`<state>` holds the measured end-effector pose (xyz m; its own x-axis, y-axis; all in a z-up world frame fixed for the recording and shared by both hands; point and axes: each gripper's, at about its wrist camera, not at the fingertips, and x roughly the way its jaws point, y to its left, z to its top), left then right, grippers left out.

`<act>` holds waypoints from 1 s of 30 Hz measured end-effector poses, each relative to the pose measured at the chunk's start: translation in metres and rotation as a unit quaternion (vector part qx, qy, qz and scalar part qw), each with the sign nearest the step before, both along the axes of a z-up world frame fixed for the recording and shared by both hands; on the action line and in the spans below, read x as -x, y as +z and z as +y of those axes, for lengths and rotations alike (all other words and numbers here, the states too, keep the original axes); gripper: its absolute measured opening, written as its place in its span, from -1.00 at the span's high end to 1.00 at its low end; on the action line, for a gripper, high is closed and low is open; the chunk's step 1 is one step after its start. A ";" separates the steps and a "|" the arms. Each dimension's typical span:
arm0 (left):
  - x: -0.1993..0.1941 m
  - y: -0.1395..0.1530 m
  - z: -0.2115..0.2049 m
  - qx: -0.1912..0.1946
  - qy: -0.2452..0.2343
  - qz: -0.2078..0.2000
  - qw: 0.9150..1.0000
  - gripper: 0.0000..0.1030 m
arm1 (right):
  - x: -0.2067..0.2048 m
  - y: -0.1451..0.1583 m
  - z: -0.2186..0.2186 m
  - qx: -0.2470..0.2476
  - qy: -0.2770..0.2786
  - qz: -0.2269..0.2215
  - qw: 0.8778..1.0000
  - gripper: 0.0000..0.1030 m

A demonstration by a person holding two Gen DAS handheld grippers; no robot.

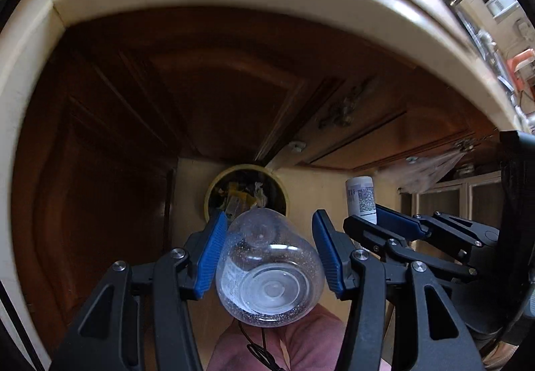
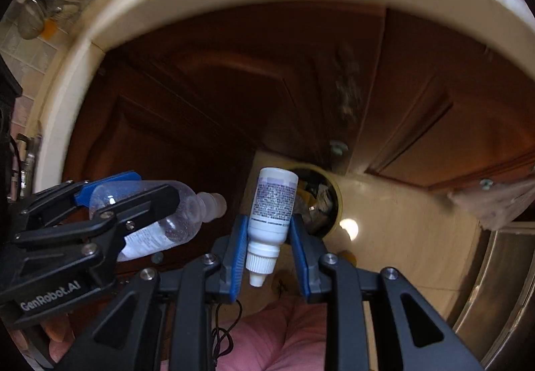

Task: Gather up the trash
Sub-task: 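Carry plastic bottle and dropper bottle down over the floor bin, then open left tool over the bin while right tool opens to drop its bottle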

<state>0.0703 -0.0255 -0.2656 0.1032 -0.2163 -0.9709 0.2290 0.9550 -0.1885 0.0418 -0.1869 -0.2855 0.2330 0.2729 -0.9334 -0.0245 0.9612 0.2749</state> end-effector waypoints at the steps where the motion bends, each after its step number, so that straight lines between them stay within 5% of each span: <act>1: 0.000 -0.013 -0.002 -0.002 0.000 0.009 1.000 0.00 | -0.001 -0.014 -0.001 -0.002 -0.001 0.010 1.000 0.50; 8: 0.001 -0.078 -0.003 -0.006 0.007 0.042 0.999 -0.07 | -0.007 -0.094 0.000 -0.002 -0.008 0.056 0.998 0.49; 14: -0.002 -0.091 0.008 -0.029 0.018 0.033 0.999 -0.29 | -0.013 -0.128 -0.001 -0.011 -0.007 0.072 0.997 0.48; 19: -0.005 -0.092 0.020 -0.033 0.039 0.030 0.998 -0.31 | -0.017 -0.132 0.004 -0.016 -0.001 0.080 0.997 0.32; 30: 0.004 -0.061 0.030 -0.031 0.044 0.025 0.998 -0.33 | -0.011 -0.103 0.013 -0.005 0.016 0.084 0.996 0.31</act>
